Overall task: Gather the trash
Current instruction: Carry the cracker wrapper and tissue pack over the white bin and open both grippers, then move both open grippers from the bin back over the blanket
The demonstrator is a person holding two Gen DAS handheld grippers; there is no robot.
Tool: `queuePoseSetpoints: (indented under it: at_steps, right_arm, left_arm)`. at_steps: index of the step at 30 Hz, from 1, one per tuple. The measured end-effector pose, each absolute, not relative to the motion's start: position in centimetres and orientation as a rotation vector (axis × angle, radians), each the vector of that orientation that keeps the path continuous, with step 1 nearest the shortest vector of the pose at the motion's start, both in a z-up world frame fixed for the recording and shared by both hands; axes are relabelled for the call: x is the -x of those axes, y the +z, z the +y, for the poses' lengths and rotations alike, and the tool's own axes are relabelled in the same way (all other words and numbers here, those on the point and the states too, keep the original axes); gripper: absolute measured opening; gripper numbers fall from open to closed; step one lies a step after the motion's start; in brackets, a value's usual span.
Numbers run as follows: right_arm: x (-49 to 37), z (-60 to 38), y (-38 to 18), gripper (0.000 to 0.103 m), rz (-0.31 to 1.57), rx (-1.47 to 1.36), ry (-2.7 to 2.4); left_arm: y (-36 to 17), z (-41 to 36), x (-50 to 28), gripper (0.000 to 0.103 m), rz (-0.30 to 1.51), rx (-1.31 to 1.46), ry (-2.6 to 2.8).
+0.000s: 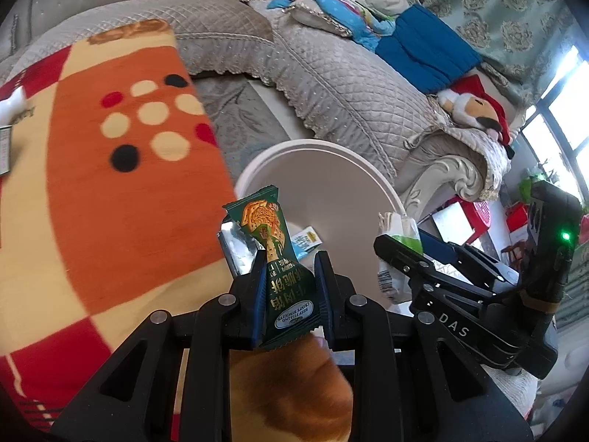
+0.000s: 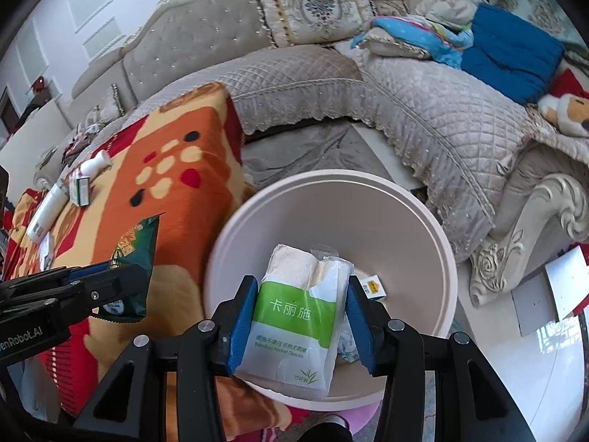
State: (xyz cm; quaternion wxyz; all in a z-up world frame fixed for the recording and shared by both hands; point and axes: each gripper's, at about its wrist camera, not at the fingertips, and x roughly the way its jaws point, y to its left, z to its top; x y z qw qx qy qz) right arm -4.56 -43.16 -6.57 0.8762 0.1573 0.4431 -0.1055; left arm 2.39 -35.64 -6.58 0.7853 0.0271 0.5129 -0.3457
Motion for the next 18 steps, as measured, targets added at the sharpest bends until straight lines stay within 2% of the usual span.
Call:
queuePoseSetpoints:
  at_steps: [3,6,9,12,18]
  right_arm:
    - [4.7,-43.9,-7.0,0.046,0.93,-0.345,-0.234]
    - [4.9,-44.7,-7.5,0.051,0.937,-0.363,-0.251]
    - [5.1,-45.5,-7.8,0.052,0.944,-0.386,-0.267]
    - [5.3,-46.0,-8.0,0.053,0.946,-0.396,-0.276]
    - [5.4,-46.1,-8.0,0.053,0.95,-0.405,-0.281]
  left_arm:
    - [-6.9,-36.7,-2.2,0.022,1.103,-0.067,-0.772]
    - [-6.9,-37.2,-2.1,0.024,1.09,-0.058,-0.79]
    - [-7.1,-37.1,-2.1,0.037,1.089,-0.051,-0.799]
    - [-7.2,-37.0,-2.2,0.044,1.096,-0.046,-0.805]
    - [-7.0,-36.7,-2.2,0.045,1.084,-0.065,-0.786]
